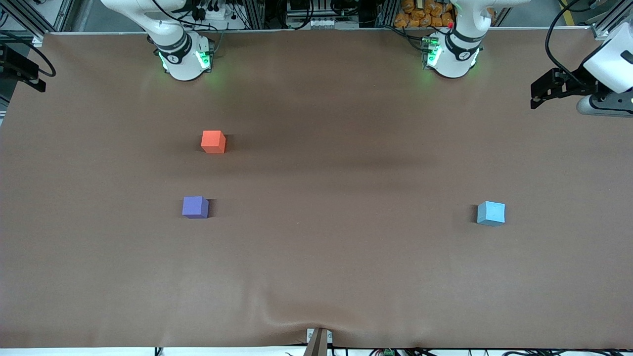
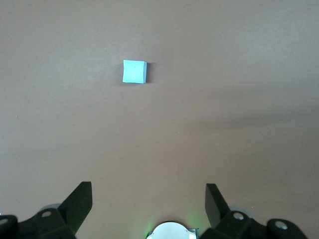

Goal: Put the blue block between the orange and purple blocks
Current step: 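Move the left gripper down over the light blue cube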

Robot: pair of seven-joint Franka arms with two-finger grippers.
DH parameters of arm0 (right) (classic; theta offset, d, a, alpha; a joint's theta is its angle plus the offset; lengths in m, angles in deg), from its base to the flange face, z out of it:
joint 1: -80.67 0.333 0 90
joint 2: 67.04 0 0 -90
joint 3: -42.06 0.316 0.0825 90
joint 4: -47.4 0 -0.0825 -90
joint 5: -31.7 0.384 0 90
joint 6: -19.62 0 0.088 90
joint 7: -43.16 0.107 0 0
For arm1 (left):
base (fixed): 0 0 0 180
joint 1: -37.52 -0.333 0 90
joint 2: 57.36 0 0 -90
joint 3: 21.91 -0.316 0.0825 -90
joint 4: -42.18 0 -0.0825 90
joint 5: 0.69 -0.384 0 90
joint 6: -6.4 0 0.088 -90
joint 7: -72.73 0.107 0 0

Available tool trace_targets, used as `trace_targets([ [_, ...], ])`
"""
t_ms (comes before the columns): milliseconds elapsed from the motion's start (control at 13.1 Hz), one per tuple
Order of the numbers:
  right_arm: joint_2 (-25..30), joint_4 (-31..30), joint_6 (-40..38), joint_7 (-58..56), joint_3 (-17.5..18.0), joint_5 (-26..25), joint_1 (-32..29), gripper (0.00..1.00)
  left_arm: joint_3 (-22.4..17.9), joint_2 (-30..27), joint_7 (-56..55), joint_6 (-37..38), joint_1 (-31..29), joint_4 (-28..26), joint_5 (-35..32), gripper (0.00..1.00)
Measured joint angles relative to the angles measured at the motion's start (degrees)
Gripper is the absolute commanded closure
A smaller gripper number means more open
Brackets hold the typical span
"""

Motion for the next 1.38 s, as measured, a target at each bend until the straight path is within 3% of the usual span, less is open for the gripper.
trace_targets([
  [612,-0.02,0.00,0.00,0.00,0.03,0.00,0.02,0.00,-0.55,1.24,-0.14,0.29,-0.69,-0.25,-0.01,0.00],
  [842,-0.05,0.01,0.00,0.00,0.05,0.00,0.04,0.00,-1.00,6.83,0.06,-3.82,-3.69,-0.35,-0.01,0.00],
  [1378,-0.09,0.02,0.00,0.00,0.06,0.00,0.04,0.00,-1.06,21.67,0.06,-15.61,-4.60,-0.66,-0.71,0.00],
])
